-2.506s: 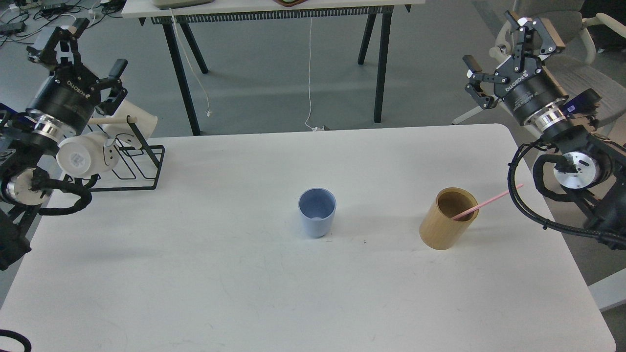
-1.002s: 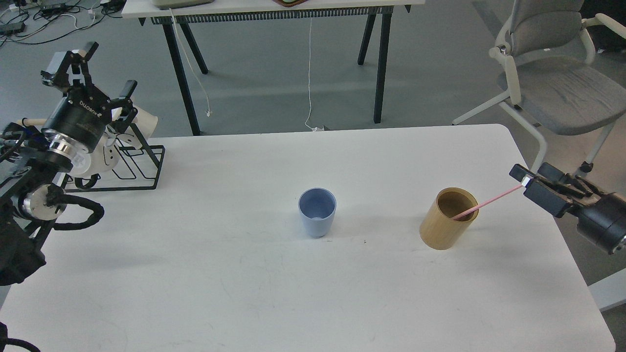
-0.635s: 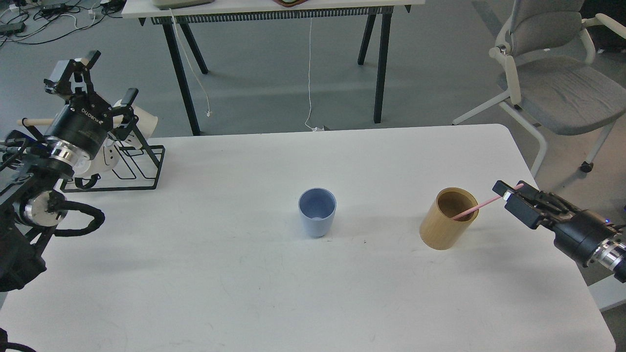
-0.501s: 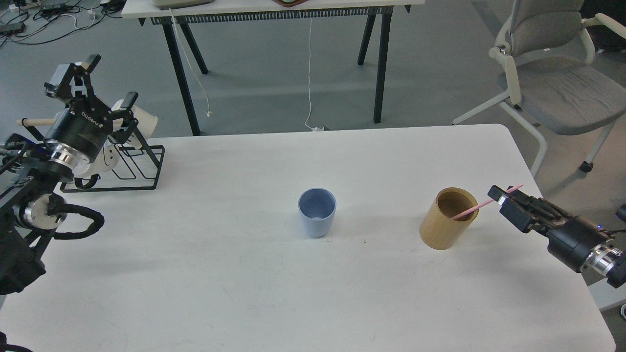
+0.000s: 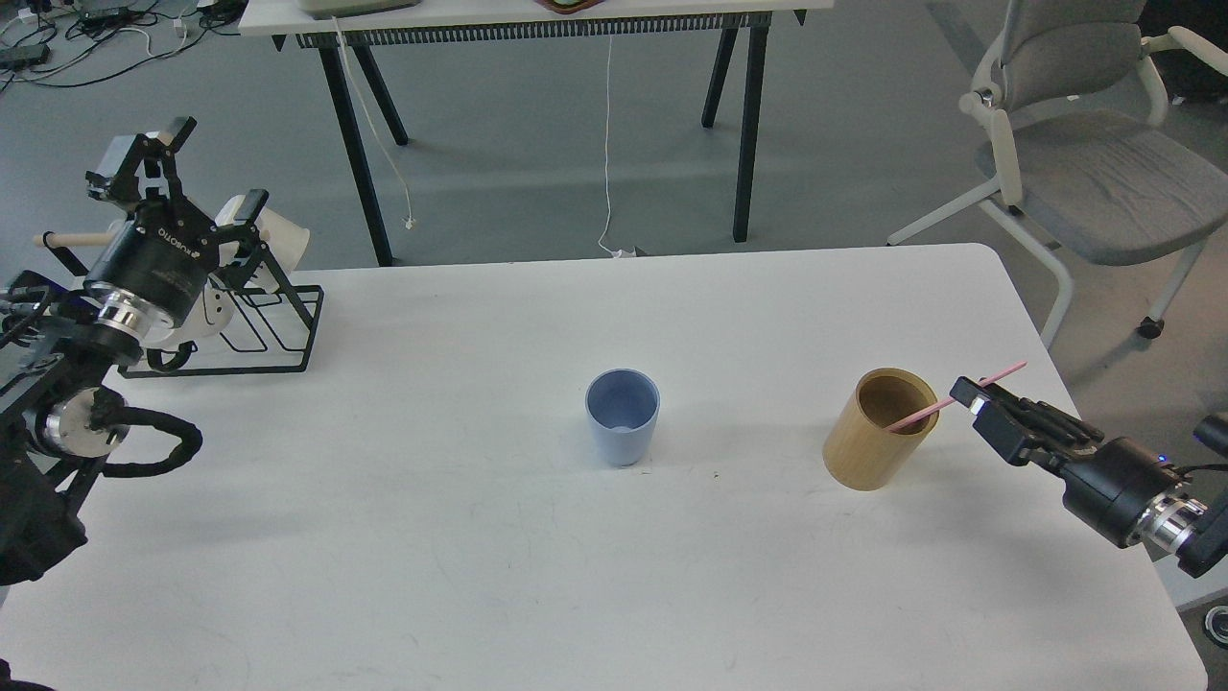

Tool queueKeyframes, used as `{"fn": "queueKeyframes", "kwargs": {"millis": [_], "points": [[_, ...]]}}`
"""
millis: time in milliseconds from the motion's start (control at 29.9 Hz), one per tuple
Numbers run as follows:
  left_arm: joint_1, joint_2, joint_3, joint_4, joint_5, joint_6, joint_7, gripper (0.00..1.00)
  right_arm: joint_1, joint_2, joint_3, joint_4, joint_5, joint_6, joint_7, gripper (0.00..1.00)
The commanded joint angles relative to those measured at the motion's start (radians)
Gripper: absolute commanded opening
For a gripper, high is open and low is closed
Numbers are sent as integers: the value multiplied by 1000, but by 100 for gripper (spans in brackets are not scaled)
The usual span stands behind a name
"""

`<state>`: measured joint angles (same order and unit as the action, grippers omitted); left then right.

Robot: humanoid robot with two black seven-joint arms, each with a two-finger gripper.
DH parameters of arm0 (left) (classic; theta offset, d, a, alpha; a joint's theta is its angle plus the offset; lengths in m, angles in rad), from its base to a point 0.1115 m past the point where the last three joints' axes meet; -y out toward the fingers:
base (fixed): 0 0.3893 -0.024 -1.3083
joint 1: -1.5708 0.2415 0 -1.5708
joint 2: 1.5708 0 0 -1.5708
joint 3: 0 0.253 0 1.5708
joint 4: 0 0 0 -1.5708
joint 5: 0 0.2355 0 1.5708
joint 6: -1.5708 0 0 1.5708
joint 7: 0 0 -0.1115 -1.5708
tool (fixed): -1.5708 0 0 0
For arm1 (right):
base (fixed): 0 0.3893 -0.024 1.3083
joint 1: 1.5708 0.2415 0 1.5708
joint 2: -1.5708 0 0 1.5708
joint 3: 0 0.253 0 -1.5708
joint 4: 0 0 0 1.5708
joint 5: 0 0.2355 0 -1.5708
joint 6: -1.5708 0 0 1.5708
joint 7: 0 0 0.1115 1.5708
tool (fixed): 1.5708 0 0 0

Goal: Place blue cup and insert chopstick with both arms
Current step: 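Reach the right gripper to the pink stick in the tan cup, then grasp the pink stick and pull it up out of the tan cup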

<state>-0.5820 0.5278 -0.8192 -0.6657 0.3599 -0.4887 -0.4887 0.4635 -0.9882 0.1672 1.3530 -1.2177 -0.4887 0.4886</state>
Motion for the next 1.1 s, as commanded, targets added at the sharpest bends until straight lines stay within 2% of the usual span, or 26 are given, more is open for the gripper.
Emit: {"fn": "queueKeyframes", "kwargs": {"millis": [0, 167, 501, 802, 1069], "points": [[1, 0, 0, 0, 1, 0, 0, 99, 1, 19, 6, -12, 3, 0, 0, 38], [2, 0, 0, 6, 1, 0, 0, 99, 1, 45, 8, -45, 3, 0, 0, 37], [14, -2, 0, 8, 1, 0, 0, 99, 3, 59, 14, -48, 4, 0, 0, 17], [16, -2, -1, 8, -1, 0, 0, 99, 7, 45, 18, -46, 6, 0, 0, 8], [19, -5, 0, 8, -1, 0, 0, 99, 20, -59, 86, -12, 17, 0, 0, 5]]}}
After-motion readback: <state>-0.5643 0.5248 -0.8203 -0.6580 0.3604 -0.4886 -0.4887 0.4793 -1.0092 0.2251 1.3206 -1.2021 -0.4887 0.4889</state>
